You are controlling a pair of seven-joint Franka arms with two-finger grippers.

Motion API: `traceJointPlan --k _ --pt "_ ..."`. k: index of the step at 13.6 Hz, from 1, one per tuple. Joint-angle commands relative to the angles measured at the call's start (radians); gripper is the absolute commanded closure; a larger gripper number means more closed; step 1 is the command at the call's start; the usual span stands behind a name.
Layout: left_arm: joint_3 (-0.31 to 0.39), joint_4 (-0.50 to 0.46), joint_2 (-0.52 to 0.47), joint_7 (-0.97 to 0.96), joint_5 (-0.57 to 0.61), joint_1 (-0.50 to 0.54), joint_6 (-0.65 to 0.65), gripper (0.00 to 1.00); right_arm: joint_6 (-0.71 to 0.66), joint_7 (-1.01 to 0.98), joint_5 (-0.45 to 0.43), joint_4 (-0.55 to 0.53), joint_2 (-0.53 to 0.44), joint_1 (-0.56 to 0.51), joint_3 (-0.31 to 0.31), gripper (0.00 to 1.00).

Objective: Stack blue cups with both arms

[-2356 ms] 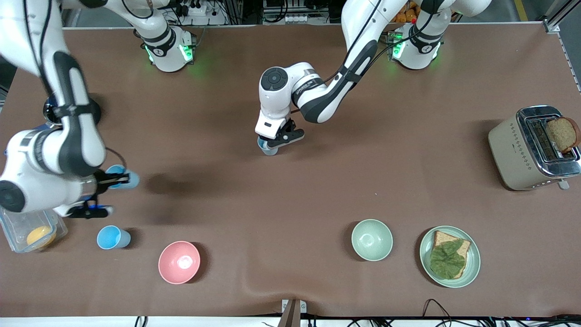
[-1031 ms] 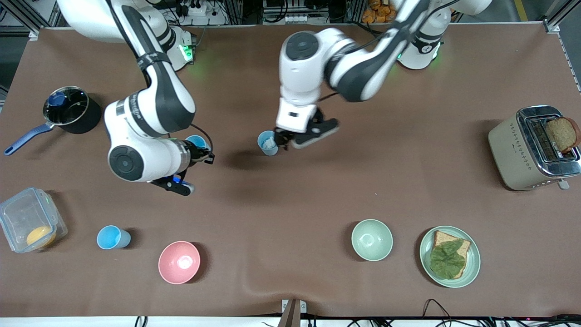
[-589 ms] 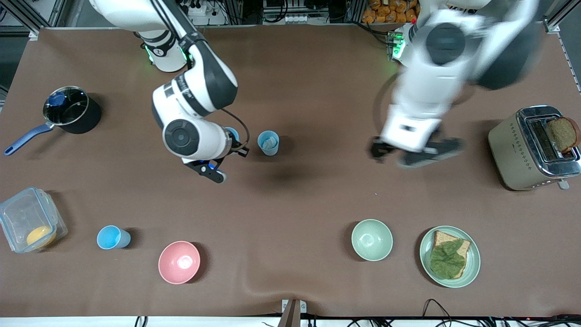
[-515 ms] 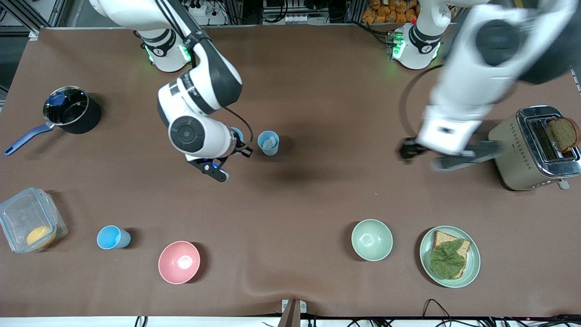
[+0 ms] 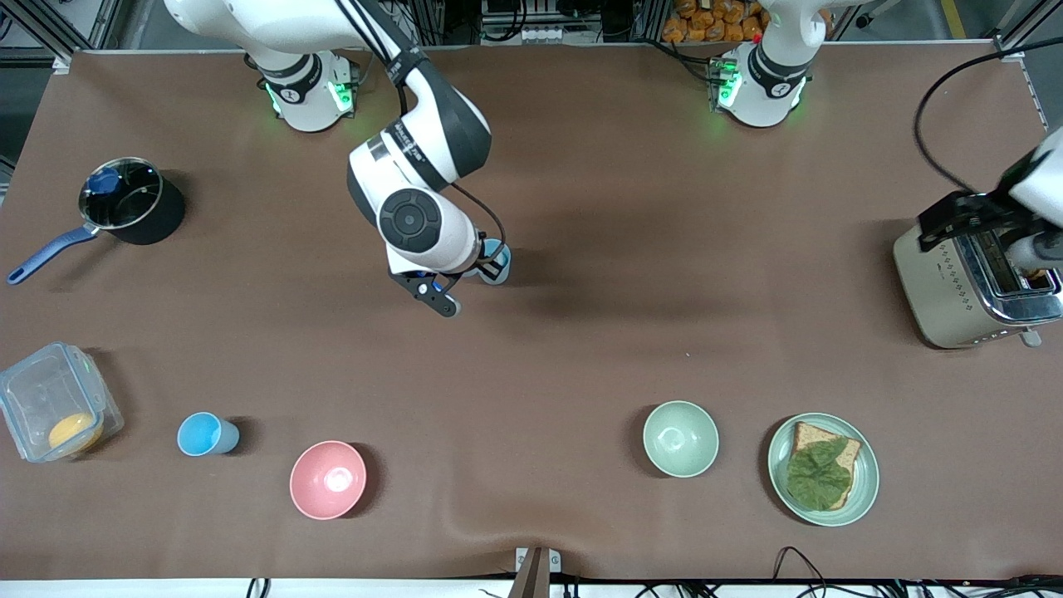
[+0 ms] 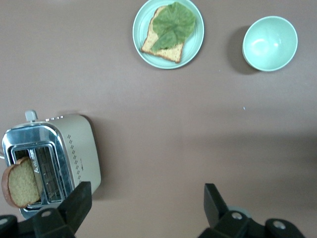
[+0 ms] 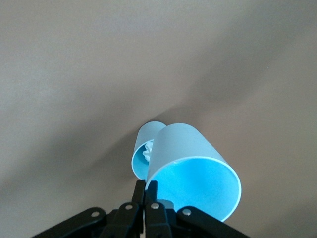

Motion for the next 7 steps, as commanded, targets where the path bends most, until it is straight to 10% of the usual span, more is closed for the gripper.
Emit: traceJointPlan --k 1,7 --pt "0.003 -0.023 -0.039 0.033 -0.037 0.016 -0.013 0.00 0.017 0.021 0.017 -0.009 0.002 0.015 -0.010 1.00" --pt "0.087 -0.037 -0.065 0.017 -0.060 -0.107 -0.019 0.00 0.076 0.076 0.020 -0.009 0.038 0.072 -0.011 1.00"
